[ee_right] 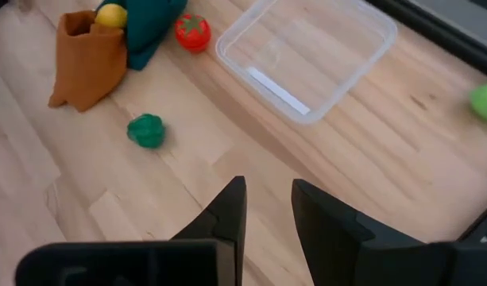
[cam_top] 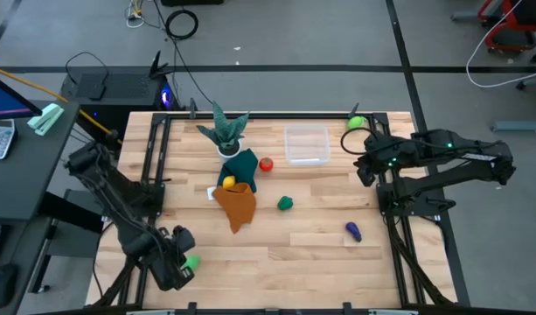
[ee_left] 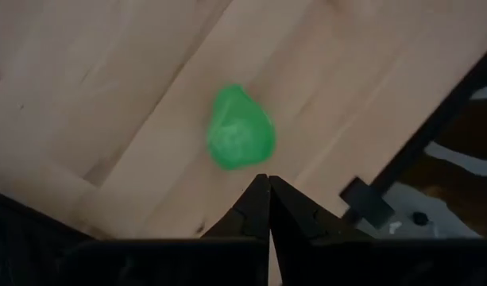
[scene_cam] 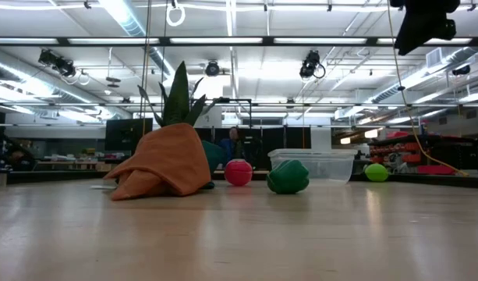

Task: Pick and placing Produce into tupperware
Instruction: Put the green papaya into the transparent bin

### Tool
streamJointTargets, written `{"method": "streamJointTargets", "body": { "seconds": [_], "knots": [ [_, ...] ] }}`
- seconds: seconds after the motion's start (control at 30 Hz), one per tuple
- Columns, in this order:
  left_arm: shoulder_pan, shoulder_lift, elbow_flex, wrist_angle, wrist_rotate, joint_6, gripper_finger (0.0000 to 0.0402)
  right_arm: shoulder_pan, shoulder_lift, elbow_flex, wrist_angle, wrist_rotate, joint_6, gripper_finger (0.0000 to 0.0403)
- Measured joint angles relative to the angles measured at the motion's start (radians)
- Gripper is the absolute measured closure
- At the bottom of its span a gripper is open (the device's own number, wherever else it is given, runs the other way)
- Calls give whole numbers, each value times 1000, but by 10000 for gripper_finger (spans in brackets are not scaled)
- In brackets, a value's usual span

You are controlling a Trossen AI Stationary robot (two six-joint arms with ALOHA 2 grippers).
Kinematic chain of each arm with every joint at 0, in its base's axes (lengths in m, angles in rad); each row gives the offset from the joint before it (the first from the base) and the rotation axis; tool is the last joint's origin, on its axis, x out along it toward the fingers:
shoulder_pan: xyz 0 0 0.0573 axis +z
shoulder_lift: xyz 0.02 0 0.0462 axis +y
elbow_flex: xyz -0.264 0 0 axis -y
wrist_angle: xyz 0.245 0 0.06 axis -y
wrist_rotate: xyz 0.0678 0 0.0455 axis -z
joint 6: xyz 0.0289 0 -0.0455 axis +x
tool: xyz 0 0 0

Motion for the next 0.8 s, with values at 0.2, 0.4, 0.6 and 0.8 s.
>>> {"method": "streamJointTargets", "body": {
  "seconds": [0.2,0.4,0.6,0.8],
  "knots": [
    [8,54,0,4,0,-62,373,0,58,0,0,-28,86,332],
    [8,85,0,16,11,-128,309,1,112,0,3,-94,116,332],
    [13,86,0,14,11,-184,205,3,152,0,44,-127,108,328],
    [13,100,0,24,10,-231,110,3,171,0,62,-126,80,322]
  ]
}}
